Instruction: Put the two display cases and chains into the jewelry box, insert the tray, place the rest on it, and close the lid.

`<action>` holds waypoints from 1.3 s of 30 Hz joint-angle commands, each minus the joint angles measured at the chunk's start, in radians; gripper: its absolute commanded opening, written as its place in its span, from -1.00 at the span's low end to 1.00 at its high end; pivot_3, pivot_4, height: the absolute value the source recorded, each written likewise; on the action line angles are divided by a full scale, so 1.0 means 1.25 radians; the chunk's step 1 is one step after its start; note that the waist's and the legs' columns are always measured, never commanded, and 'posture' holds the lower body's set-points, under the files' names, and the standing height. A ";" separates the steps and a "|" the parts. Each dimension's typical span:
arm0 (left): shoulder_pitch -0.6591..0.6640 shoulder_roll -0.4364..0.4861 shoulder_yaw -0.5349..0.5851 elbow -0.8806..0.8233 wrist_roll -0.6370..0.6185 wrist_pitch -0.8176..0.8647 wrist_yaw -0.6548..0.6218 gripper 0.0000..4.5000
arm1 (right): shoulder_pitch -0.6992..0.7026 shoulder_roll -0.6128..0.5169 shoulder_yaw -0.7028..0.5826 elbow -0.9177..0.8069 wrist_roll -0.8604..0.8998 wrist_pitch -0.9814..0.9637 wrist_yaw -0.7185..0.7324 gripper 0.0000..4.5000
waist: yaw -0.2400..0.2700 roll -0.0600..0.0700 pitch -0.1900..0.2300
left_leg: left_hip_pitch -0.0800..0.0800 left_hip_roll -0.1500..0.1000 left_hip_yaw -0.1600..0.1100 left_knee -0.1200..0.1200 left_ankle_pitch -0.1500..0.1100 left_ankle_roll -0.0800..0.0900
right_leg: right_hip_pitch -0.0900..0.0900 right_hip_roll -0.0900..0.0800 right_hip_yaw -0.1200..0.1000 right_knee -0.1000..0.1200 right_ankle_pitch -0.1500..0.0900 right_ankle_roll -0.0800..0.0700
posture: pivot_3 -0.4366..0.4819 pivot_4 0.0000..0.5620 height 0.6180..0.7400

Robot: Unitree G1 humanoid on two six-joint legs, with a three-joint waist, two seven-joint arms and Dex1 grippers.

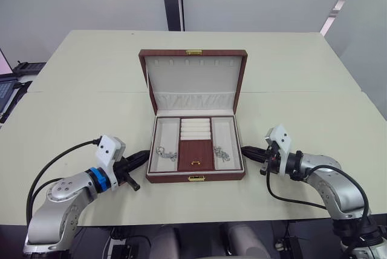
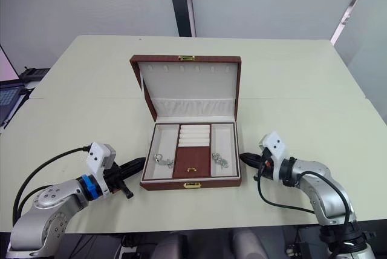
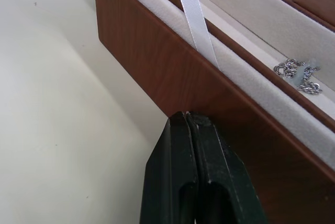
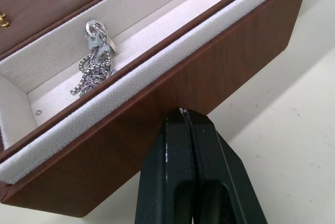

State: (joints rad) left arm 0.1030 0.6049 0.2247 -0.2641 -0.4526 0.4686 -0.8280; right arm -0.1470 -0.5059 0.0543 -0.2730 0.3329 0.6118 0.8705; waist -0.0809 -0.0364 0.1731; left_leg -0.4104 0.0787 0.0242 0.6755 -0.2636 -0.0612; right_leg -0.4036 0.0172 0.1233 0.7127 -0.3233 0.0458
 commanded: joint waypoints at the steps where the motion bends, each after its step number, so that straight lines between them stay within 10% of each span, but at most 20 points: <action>1: -0.009 0.000 -0.030 -0.021 -0.014 -0.018 -0.029 -1.00 | -0.004 0.011 0.033 -0.049 0.035 -0.005 0.017 -0.99 | 0.000 0.000 0.000 | 0.000 0.000 0.000 0.000 0.000 0.000 | 0.000 0.000 0.000 0.000 0.000 0.000 | -0.05 -0.47 1.00; 19: 0.077 -0.001 0.140 -0.023 -0.080 -0.163 -0.060 -1.00 | -0.055 -0.080 -0.081 0.093 0.041 -0.067 0.045 -0.99 | -0.002 0.000 0.000 | 0.000 0.000 0.001 0.000 0.000 0.000 | 0.000 0.000 0.001 0.000 0.000 0.000 | -0.05 -0.47 1.00; 39: 0.565 -0.295 0.205 -0.425 -0.168 -0.431 -0.073 -1.00 | -0.663 -0.040 -0.084 0.964 -0.095 -0.489 0.120 -0.99 | -0.010 -0.001 0.002 | 0.001 0.000 0.004 0.000 0.000 0.000 | 0.001 0.000 0.004 -0.004 0.000 0.000 | -0.05 -0.47 1.00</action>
State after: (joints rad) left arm 0.7798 0.2524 0.4966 -0.7592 -0.6759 -0.0099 -0.8926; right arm -0.9208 -0.5500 -0.0238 0.8914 0.2191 0.0541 1.0322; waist -0.0929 -0.0374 0.1752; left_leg -0.4093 0.0786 0.0314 0.6752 -0.2646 -0.0597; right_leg -0.4031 0.0166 0.1301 0.7063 -0.3227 0.0463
